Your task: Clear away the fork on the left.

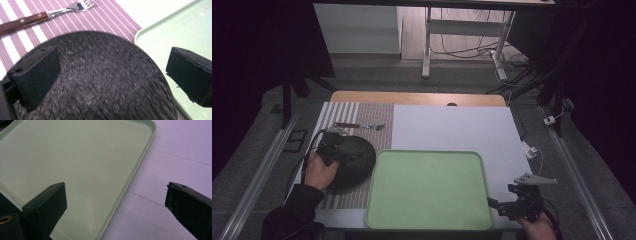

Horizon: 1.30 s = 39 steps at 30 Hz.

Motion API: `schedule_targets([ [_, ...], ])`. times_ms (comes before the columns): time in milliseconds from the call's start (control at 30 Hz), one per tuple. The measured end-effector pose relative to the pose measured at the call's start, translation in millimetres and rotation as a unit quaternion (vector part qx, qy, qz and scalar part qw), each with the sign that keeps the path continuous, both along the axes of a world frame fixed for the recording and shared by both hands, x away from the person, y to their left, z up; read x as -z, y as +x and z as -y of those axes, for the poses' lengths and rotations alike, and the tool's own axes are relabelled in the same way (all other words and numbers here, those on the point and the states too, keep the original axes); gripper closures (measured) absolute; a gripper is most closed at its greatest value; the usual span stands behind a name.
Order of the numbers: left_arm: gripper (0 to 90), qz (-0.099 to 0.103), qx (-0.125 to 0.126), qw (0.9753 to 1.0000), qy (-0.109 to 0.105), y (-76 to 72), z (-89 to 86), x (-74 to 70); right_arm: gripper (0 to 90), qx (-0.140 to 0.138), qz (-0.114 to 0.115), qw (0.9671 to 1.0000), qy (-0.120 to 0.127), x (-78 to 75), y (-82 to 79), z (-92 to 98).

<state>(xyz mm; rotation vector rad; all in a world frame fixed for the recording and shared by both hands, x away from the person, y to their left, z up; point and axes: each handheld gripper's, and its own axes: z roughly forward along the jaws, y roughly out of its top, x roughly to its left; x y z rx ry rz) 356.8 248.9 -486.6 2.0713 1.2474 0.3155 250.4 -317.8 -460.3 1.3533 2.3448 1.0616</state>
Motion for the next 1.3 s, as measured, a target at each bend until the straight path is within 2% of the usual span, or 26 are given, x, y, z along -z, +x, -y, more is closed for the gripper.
schedule_targets([
  [133, 0.0, 0.0, -0.001, 1.0, 0.002, 12.0, 1.0, 1.4, 4.0, 0.0, 0.0, 1.0, 0.0, 0.0, 0.0, 0.0],
  [567, 0.0, -0.015, -0.009, 0.9997, 0.015, 50.8, 2.8, 12.6, 4.0, 0.0, -0.001, 1.0, 0.001, 0.2, 0.3, 0.3],
  [933, 1.0, -0.028, -0.009, 0.9991, 0.029, 78.5, -0.4, 21.9, 4.0, -0.001, -0.001, 1.0, 0.001, 0.1, 0.3, 0.5],
  [1000, 2.1, -0.029, -0.011, 0.9988, 0.037, 82.2, -1.9, 22.5, 4.0, -0.001, -0.001, 1.0, 0.001, 0.1, 0.3, 0.6],
  [1100, 10.0, -0.027, -0.016, 0.9984, 0.048, 86.7, -5.7, 21.4, 4.0, 0.0, -0.002, 1.0, 0.002, 0.1, 0.3, 0.6],
  [1133, 10.0, -0.027, -0.016, 0.9982, 0.051, 88.2, -7.6, 20.3, 4.0, 0.0, -0.002, 1.0, 0.002, 0.1, 0.3, 0.6],
  [1200, 18.2, -0.025, -0.018, 0.998, 0.055, 91.6, -12.1, 17.9, 4.0, 0.0, -0.002, 1.0, 0.002, 0.1, 0.3, 0.7],
  [1233, 29.4, -0.026, -0.018, 0.998, 0.055, 93.4, -14.4, 16.8, 4.0, 0.0, -0.002, 1.0, 0.003, 0.1, 0.4, 0.7],
  [1267, 29.4, -0.029, -0.016, 0.998, 0.053, 95.5, -17.0, 15.9, 4.0, 0.0, -0.002, 1.0, 0.003, 0.1, 0.4, 0.7],
  [1300, 35.5, -0.031, -0.019, 0.9979, 0.054, 97.7, -18.9, 15.4, 4.0, 0.0, -0.002, 1.0, 0.003, 0.1, 0.5, 0.8],
])
